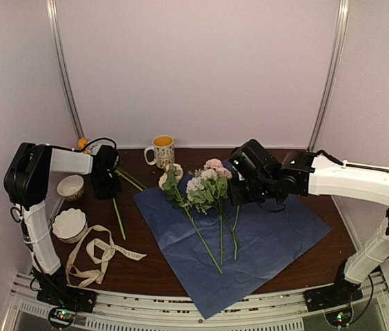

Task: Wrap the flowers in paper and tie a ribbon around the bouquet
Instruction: Pick up the fake flower from the corner of the board, then pass from the left arm to the right

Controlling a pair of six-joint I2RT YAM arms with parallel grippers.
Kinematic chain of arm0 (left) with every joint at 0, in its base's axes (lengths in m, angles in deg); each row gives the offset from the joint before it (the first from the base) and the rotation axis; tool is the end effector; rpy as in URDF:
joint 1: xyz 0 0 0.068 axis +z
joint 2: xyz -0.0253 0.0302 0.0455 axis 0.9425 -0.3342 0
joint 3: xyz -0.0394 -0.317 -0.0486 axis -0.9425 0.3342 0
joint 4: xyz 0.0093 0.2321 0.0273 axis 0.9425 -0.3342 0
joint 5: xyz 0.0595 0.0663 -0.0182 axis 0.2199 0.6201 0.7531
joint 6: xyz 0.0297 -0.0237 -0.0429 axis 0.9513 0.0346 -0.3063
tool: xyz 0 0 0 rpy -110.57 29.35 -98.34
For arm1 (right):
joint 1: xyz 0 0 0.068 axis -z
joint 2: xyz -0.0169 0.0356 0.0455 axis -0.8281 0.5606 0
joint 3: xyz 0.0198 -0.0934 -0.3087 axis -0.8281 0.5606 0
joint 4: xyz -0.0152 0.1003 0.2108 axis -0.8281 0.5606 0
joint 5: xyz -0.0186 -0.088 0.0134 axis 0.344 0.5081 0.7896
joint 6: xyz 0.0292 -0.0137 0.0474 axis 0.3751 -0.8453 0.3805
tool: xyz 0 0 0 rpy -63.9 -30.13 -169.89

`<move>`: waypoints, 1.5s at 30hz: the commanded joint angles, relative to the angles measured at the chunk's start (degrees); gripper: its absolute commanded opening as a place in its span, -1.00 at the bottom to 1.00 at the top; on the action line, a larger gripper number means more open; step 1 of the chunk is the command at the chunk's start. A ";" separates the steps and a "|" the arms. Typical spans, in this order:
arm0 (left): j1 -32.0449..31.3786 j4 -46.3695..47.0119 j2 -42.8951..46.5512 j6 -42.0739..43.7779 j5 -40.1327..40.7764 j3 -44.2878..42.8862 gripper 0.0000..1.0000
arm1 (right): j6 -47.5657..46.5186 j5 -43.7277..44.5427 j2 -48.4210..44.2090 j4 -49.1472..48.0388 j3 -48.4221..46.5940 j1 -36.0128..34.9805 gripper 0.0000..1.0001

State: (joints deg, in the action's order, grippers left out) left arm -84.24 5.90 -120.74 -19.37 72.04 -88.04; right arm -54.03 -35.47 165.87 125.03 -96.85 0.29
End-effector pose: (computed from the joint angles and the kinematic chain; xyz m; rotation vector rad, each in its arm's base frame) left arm 0.3726 -0.0842 0.2039 -0.6775 2.6371 -0.0355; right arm 0.1799 0.2429 0.3460 -0.3322 2.4369 0.3531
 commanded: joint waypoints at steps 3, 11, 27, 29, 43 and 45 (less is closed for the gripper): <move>0.75 3.72 2.72 -3.46 -5.36 7.30 -1.00 | 0.37 3.08 -3.97 1.19 1.47 -0.36 -0.10; 0.69 10.44 23.16 -7.37 -2.54 18.71 -1.00 | 0.58 2.29 -6.99 -0.27 2.97 -0.58 -0.09; -28.68 39.29 58.64 17.08 -11.74 25.91 -1.00 | -9.10 -33.34 -21.33 -41.06 12.52 -3.75 0.01; -32.99 43.43 58.36 17.92 -16.62 25.98 -1.00 | -9.82 -34.63 -20.08 -42.42 10.27 -4.66 0.03; -46.44 49.88 49.91 21.15 -24.23 22.33 -1.00 | -9.51 -34.77 -12.08 -43.78 0.00 -5.68 -0.02; -47.07 50.26 49.06 21.32 -24.66 22.08 -1.00 | -9.58 -32.32 -12.05 -42.54 -0.05 -5.65 -0.07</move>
State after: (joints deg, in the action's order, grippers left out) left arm -130.13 50.16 -70.69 0.48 49.52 -63.59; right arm -63.23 -71.73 153.26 81.95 -95.85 -5.00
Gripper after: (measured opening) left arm 0.024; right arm 0.480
